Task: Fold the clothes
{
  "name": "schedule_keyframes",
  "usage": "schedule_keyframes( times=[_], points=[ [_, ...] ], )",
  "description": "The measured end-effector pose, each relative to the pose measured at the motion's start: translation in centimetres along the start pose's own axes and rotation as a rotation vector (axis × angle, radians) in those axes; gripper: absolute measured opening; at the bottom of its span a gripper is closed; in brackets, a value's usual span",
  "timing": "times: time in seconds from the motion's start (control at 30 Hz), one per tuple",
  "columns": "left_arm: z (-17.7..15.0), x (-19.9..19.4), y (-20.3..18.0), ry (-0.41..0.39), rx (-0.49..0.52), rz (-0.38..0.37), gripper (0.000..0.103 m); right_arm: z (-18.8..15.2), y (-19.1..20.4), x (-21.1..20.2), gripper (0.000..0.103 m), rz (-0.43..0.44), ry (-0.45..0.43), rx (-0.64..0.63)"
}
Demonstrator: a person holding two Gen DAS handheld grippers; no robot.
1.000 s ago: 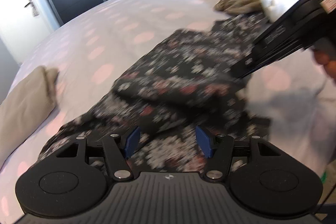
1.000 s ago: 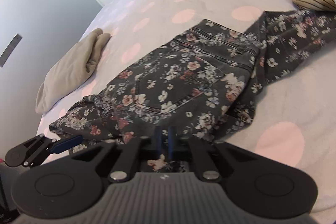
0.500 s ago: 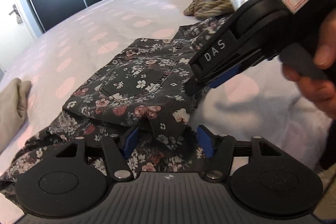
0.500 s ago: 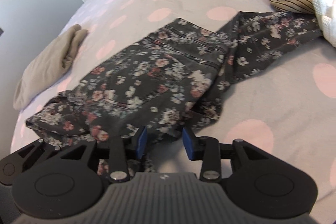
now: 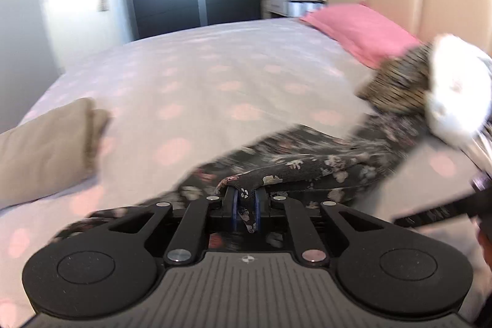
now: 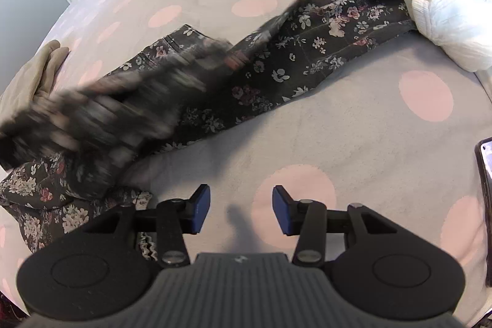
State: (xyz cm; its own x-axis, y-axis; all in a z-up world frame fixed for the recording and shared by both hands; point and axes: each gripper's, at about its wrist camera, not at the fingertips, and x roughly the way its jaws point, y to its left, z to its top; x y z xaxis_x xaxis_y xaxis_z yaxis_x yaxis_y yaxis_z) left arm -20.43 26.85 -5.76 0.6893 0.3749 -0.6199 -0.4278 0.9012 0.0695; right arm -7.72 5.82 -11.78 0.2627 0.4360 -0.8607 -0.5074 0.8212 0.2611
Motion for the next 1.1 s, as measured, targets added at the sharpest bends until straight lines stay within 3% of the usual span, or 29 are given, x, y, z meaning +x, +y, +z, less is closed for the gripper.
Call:
schedule_keyframes(
  times=[0.3,0.47,0.77,0.87,0.93,0.97,1.1],
  points=[
    [0.8,-1.2,7.1,-0.040,-0.169,0.185,0.007,0.5,-0.4,0.2,0.050,-0.019,-0.005,0.000],
    [0.5,-1.7,9.4,-0.008,-0.221,0.247,0.005,1.0,-1.3,0.8,0.050,-0.027,-0.003,0.004],
    [-1.8,-0.4,7.1,0.134,-0.080,0.189,0.008,2.3,-2.7,1.4,0.052,-0.041,-0.006,0.009],
    [-1.3,-0.6,5.6,0.119,-0.020,0.152,0.021,2.0,-2.4,1.2,0.052,-0.046,-0.003,0.007],
    [-1.0,-0.7,4.4,0.109,0.020,0.124,0.043,2.0,-2.4,1.1,0.053,-0.048,-0.003,0.005],
    [-0.8,-0.7,3.9,0.104,0.040,0.110,0.048,1.9,-2.3,1.1,0.053,-0.048,-0.002,0.002],
    [0.0,-0.9,1.6,0.084,0.120,0.053,0.050,1.6,-1.9,0.8,0.053,-0.046,0.005,-0.011]
  ],
)
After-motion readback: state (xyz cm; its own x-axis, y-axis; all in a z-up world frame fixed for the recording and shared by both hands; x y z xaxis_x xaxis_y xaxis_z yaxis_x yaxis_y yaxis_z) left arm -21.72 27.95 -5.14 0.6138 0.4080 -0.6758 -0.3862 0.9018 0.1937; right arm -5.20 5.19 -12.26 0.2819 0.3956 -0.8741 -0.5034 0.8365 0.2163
